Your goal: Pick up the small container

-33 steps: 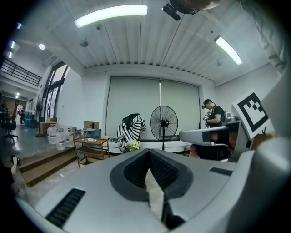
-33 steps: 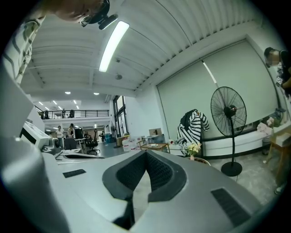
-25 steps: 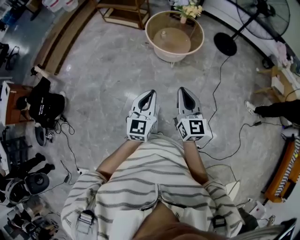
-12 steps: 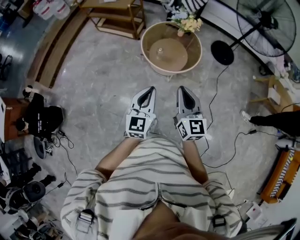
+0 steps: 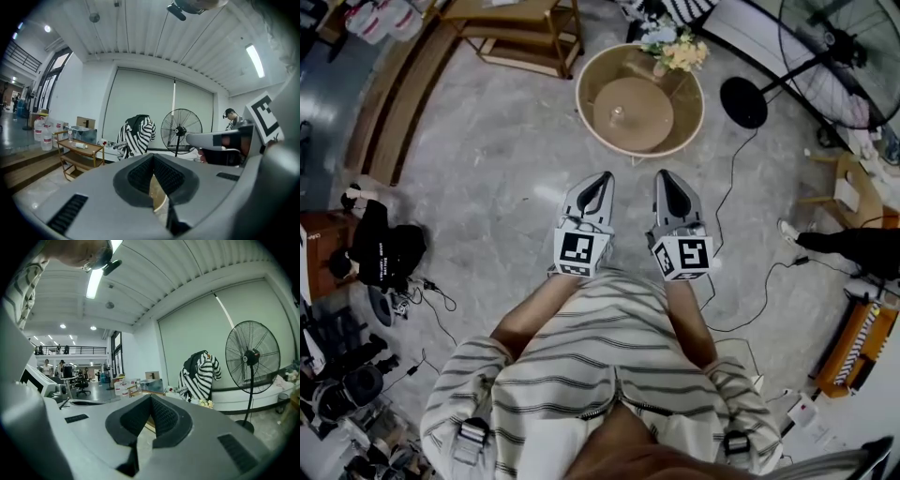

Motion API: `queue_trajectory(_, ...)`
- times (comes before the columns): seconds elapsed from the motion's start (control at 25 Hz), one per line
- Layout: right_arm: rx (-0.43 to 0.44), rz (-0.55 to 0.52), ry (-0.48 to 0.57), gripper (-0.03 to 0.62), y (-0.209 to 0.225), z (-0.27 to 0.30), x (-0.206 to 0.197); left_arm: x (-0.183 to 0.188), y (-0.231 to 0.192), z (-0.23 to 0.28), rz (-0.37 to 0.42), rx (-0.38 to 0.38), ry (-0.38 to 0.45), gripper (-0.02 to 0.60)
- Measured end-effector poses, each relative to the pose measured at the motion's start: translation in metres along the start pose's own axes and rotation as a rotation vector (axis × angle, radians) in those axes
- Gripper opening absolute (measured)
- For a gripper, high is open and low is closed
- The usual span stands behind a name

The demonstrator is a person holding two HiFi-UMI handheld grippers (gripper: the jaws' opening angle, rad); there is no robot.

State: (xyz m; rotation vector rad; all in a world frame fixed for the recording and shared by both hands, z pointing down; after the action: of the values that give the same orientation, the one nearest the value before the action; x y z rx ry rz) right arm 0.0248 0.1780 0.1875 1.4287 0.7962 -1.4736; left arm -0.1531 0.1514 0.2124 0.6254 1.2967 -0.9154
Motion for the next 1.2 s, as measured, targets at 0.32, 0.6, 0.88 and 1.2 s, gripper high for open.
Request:
queue_trajectory(0.32, 0.002, 0.030, -0.016, 0.009, 0.022, 0.030, 0.000, -0.012, -0.010, 0.026, -0.023, 0.007, -0.068, 0.002)
queue_trajectory(0.6, 0.046, 0.040, -0.045, 0.009, 0.063, 0.064, -0.016, -0.026, -0.011, 0.072, -0.021, 0.038, -0.106, 0.002)
queue_trajectory(0.88, 0.151, 0.042, -0.106, 0.009, 0.101, 0.098, -0.031, -0.040, -0.004, 0.124, -0.007, 0.116, -0.138, 0.002)
queue_trajectory(1.2, 0.181, 0.086, -0.171, 0.009, 0.152, 0.133, -0.078, -0.076, -0.007, 0.186, -0.031, 0.180, -0.176, 0.002)
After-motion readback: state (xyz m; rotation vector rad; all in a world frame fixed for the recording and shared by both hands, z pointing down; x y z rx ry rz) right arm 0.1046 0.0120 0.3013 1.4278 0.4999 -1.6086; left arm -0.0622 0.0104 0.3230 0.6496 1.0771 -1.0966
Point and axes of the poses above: the fingertips, and each gripper's own axes: z forward along the fingers, y to its right, x out of its top, the point moved 9 cm from there along -z, backward along the fingers, and after that the axes turned 6 degrees about x, right-handed, at the moved point
